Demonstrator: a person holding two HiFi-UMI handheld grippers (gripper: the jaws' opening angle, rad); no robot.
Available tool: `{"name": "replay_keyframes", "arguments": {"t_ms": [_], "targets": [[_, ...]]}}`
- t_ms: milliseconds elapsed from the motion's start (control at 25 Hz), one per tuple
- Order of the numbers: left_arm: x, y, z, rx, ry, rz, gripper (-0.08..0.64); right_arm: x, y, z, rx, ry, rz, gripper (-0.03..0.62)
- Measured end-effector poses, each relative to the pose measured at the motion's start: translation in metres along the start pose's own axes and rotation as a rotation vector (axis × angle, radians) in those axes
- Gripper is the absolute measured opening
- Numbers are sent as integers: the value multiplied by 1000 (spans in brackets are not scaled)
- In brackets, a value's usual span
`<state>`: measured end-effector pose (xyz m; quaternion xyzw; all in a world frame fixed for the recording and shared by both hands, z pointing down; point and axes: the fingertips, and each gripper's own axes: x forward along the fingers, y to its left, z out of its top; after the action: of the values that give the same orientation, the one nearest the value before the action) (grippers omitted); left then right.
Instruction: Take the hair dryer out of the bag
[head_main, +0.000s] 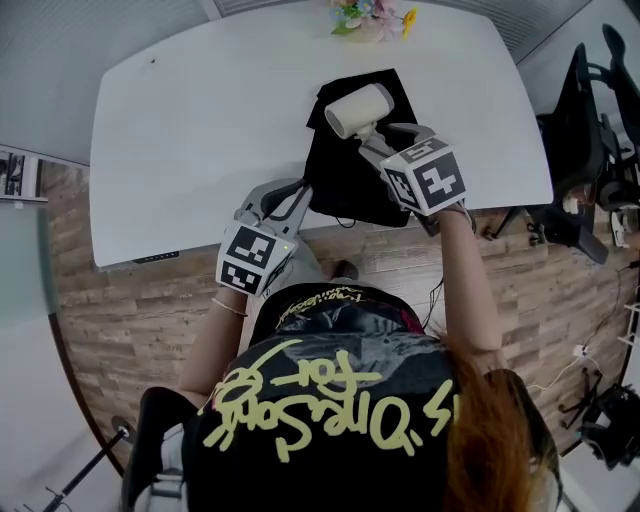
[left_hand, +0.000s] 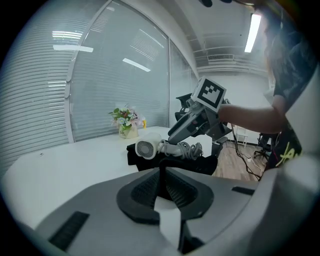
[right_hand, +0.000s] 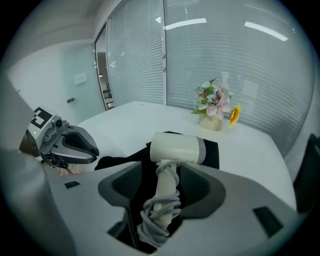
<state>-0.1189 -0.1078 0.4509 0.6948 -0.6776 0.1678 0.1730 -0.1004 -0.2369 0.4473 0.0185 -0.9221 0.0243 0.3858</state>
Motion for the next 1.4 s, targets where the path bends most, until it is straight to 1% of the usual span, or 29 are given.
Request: {"name": "replay_keyframes", "arguments": {"t_ms": [80,160,240,320,360,440,640,800,920,1000,1200,1320,1400], "targets": [[-7,-1,8,5,-19,2,34,-13,5,7,6,-54,7,227],[-13,-4,20,14,-45,2,34,-28,11,17,8,-128,10,227],[-18,-7,35,22,-81,1,34,-46,13,32,16,-244,1,227],[-20,-9,54,26,-127,-2,34,-65,14,45,43,-368,-12,227],[-21,-10,64,29,-151,-5,34,-74,14,50,54,-415,-17,227],[-23,-13,82,35,-195,-11,34,-88,14,56,53,-472,-28,227],[-27,-27,120,49,-284,-52,34,-110,13,57,33,-524,-52,227],[-29,-36,131,54,-293,-75,34,-122,15,56,31,-562,-59,227],[-33,-41,145,54,-323,-86,34,-133,17,55,15,-588,-71,227],[-34,-43,152,55,-343,-91,34,-141,19,55,12,-627,-74,224],[-33,-50,160,67,-365,-101,34,-155,27,49,39,-703,-37,222],[-32,-52,163,74,-381,-103,34,-160,27,48,31,-715,-52,222],[-31,-52,162,70,-377,-106,34,-162,26,47,20,-723,-70,222]]}}
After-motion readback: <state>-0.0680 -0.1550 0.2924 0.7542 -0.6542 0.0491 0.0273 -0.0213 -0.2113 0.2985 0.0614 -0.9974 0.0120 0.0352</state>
